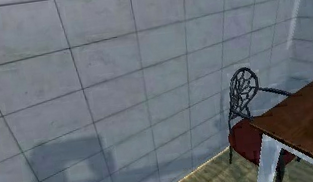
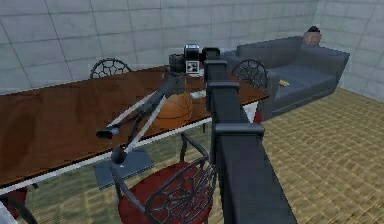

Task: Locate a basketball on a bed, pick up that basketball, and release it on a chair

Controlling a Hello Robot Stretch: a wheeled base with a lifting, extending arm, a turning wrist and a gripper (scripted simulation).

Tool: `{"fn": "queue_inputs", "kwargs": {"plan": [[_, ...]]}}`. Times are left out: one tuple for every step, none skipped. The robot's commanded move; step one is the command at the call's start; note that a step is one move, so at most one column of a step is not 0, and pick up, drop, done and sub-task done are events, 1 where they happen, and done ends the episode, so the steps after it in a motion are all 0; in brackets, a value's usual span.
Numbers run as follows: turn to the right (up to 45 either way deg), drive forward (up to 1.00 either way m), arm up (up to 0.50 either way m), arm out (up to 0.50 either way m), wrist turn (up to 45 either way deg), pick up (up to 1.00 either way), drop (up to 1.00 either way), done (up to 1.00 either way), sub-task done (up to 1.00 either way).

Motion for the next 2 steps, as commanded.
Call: {"fn": "queue_inputs", "kwargs": {"plan": [[0.0,0.00,0.00,-0.38,0.0,0.00,0.00,0.00,0.00],[0.0,0.00,0.00,0.48,0.0,0.00,0.00,0.00,0.00]]}}
